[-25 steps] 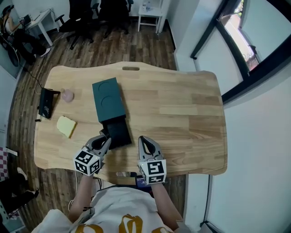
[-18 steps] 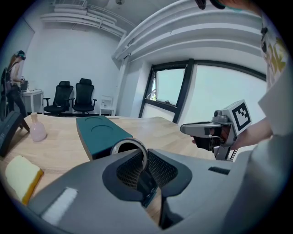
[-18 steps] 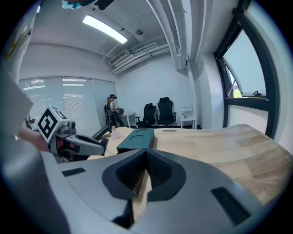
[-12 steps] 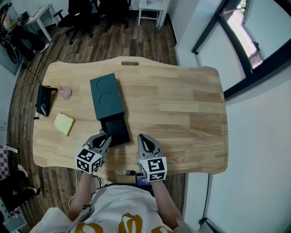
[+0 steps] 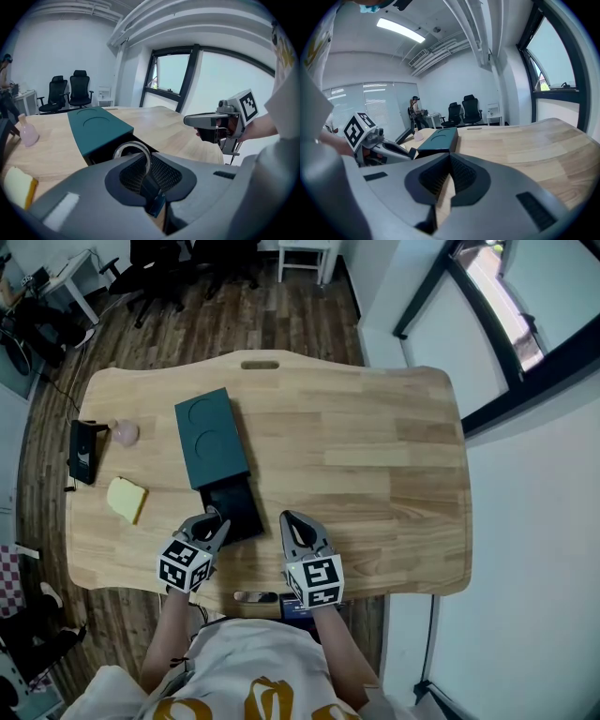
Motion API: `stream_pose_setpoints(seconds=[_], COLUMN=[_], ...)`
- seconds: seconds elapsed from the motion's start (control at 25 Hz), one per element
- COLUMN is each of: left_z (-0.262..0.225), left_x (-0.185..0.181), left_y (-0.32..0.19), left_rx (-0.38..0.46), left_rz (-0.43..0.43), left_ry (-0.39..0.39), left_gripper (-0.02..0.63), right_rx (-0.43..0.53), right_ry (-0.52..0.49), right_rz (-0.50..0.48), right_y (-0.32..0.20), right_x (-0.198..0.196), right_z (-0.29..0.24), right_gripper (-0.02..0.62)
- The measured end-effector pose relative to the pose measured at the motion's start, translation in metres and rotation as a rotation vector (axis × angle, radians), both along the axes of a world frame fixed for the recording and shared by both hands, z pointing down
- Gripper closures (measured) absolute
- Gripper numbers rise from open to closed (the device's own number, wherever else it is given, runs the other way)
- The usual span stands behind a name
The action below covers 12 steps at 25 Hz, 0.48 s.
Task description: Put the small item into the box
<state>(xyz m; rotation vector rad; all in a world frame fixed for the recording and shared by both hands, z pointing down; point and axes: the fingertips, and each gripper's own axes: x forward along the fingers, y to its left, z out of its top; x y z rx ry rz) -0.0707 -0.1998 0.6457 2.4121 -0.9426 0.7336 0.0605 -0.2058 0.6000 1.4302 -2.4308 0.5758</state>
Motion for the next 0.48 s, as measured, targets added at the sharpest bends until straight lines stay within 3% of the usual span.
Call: stream_pose_setpoints(seconds=[0.16,0.48], left_z=[0.009,0.024], left_x=[0.005,0.013], left_y=[-0.001,-0.003], left_rx=[-0.053,-0.117], left_rz=[0.026,0.137], left_ry=[-0.027,-0.157], left_gripper=[0.568,0.568], right_rx=[-0.014,-0.064], right_ry=[0.004,0.007], right_rz=[-0.005,-0.034], right_y=[-0.005,-0.005], right_x=[0.001,-0.002], right_z=[0.005,0.022], right_gripper=[0.591,0.592])
